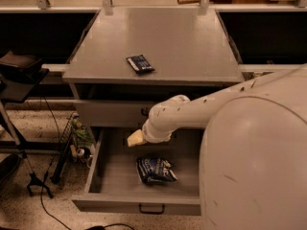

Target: Place blue chip bag into middle drawer

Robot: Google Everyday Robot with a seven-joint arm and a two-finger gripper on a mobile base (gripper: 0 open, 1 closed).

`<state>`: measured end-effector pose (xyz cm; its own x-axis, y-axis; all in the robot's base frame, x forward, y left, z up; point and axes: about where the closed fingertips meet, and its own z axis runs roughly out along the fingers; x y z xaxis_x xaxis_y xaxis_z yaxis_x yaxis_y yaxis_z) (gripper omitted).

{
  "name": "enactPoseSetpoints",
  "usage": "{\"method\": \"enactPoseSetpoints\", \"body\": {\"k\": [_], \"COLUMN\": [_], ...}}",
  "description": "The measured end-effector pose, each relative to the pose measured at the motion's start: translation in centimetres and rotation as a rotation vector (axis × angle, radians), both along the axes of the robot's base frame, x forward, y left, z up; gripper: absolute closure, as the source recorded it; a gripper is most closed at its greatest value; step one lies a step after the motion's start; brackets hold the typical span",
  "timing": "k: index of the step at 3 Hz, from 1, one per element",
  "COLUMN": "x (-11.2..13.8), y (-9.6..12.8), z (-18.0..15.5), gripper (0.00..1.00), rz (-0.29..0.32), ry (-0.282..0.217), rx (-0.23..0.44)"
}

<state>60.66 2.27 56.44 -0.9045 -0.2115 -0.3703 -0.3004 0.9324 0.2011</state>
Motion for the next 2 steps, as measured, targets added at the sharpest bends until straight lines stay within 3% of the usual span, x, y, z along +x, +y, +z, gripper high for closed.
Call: {"method": "enactPoseSetpoints", "body": {"k": [1,2], "x": [0.91,0.91], "y": [-1.36,-1.36], "z": [3.88,3.88], "gripper": [0.0,0.0], "rz": [0.009,0.009], "ry": [-0.063,-0.063], "rx": [-0.019,-0.019]}}
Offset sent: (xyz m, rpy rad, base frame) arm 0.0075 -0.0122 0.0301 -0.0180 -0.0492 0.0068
